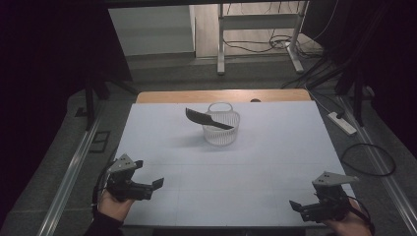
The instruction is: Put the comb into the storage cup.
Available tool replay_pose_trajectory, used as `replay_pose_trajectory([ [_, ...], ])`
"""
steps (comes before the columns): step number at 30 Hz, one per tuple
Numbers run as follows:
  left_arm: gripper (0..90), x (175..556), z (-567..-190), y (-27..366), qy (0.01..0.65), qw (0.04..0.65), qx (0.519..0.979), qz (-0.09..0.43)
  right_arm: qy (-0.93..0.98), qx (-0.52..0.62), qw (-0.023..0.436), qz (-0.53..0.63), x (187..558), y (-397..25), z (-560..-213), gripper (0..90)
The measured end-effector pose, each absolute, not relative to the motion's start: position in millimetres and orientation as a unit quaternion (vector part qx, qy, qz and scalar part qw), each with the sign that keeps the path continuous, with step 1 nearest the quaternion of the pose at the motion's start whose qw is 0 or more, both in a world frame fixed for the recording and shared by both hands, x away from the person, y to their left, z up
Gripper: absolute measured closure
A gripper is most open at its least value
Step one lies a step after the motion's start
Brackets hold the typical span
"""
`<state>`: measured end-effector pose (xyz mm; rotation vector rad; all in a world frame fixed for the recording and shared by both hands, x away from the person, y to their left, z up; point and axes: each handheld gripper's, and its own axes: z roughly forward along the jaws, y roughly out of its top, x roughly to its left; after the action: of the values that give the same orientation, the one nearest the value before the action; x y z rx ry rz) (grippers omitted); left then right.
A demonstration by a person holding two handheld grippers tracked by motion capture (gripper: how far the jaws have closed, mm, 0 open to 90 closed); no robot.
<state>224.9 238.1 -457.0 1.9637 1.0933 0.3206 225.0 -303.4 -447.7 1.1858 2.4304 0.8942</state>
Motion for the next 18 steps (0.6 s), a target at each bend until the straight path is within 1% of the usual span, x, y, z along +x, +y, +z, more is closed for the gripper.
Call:
replay_pose_trajectory([
  [12, 0.0, 206, -458, 248, 0.443, 0.417, 0.782, 0.134, 0.844, 0.412, 0.149, 0.308, 224, -303, -448, 0.4],
  [18, 0.0, 199, -460, 251, 0.443, 0.414, 0.785, 0.128, 0.844, 0.413, 0.151, 0.307, 224, -303, -448, 0.2],
])
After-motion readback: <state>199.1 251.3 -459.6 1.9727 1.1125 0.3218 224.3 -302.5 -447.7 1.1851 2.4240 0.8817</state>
